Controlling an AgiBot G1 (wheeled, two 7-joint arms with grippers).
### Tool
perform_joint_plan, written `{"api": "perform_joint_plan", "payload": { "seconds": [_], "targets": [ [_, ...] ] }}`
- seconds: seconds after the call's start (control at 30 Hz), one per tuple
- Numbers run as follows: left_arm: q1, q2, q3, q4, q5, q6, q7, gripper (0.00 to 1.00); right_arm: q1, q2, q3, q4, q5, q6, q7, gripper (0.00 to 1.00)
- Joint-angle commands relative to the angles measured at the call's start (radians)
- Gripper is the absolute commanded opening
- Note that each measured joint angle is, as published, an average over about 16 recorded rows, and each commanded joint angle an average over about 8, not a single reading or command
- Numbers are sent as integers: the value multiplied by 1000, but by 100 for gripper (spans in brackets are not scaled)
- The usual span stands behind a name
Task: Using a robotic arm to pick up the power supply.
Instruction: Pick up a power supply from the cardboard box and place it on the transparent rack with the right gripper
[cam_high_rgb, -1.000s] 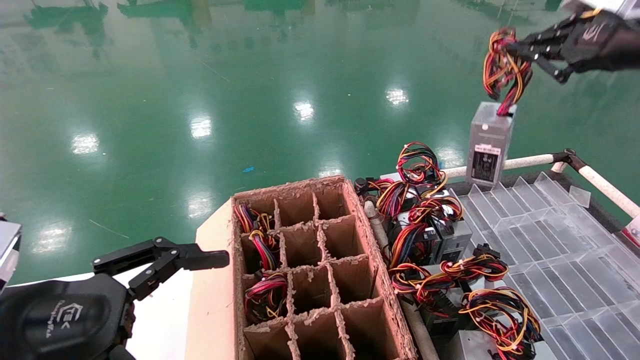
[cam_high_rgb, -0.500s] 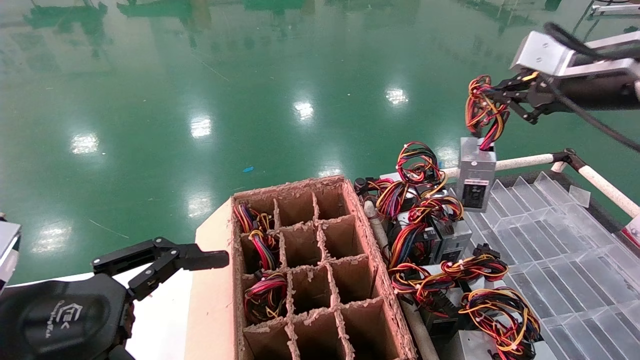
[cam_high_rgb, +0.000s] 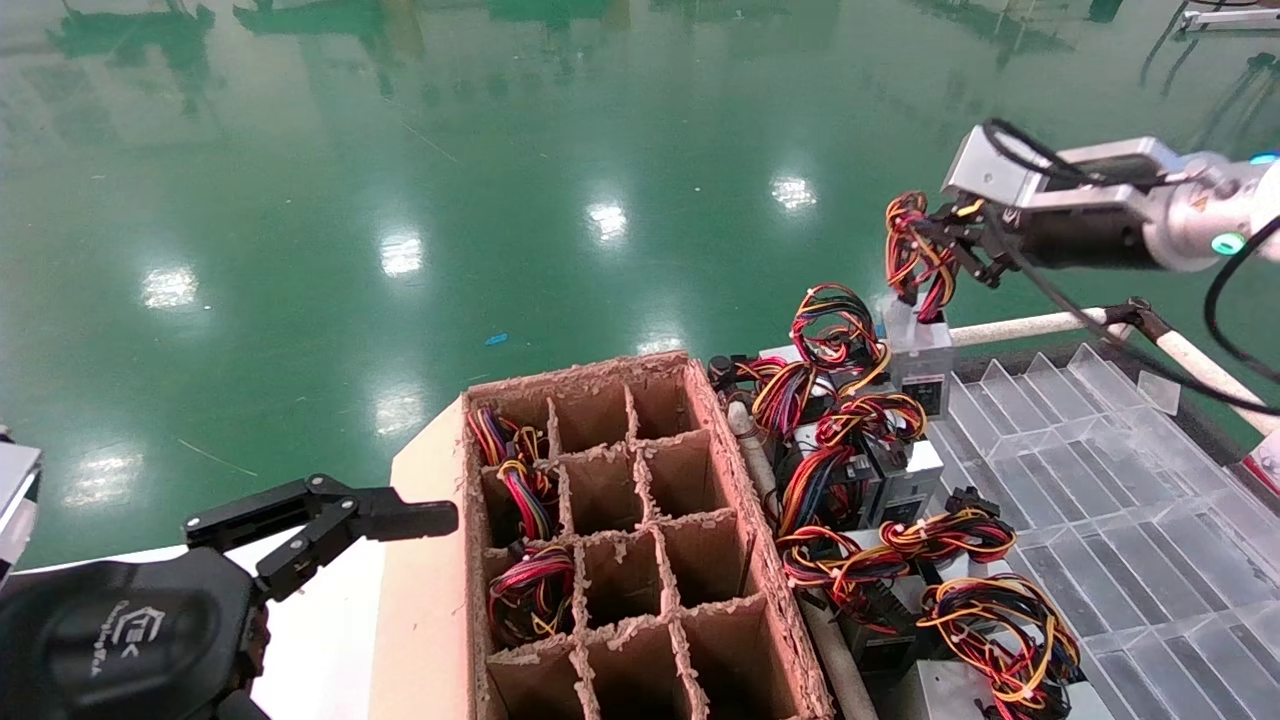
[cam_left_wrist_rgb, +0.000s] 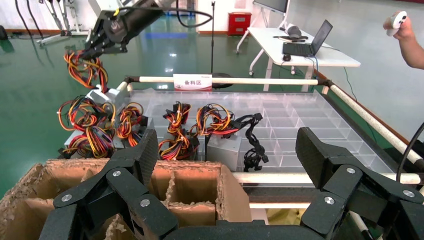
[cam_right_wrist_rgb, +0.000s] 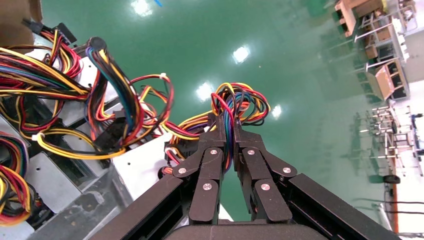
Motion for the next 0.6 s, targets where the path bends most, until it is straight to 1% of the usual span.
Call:
{"api": "perform_joint_plan", "payload": {
  "seconds": [0.03, 0.37, 0.6],
  "targets": [
    [0, 0, 0, 0, 0, 0, 0, 100, -14, -6, 2, -1, 3, 11, -1, 0],
    [0, 0, 0, 0, 0, 0, 0, 100, -69, 12, 47, -7, 68, 68, 7, 0],
    [0, 0, 0, 0, 0, 0, 0, 100, -111, 56, 123, -14, 177, 95, 44, 0]
  ]
}}
